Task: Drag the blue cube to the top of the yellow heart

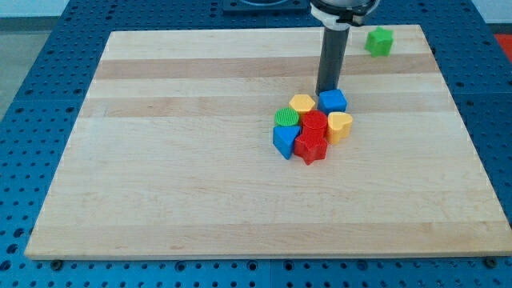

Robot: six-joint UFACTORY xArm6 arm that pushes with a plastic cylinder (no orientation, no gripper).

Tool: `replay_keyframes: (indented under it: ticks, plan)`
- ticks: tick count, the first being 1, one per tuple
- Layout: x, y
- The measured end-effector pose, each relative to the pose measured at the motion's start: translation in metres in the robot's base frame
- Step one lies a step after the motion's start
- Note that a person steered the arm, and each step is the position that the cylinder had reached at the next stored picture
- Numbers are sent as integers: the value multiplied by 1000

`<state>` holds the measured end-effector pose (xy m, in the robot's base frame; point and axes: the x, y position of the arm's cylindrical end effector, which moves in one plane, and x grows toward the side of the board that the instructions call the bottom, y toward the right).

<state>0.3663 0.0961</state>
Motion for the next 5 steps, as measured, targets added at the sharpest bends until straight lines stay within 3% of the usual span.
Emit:
replay_keyframes:
  ticks: [5]
  plan:
    - [6,0]
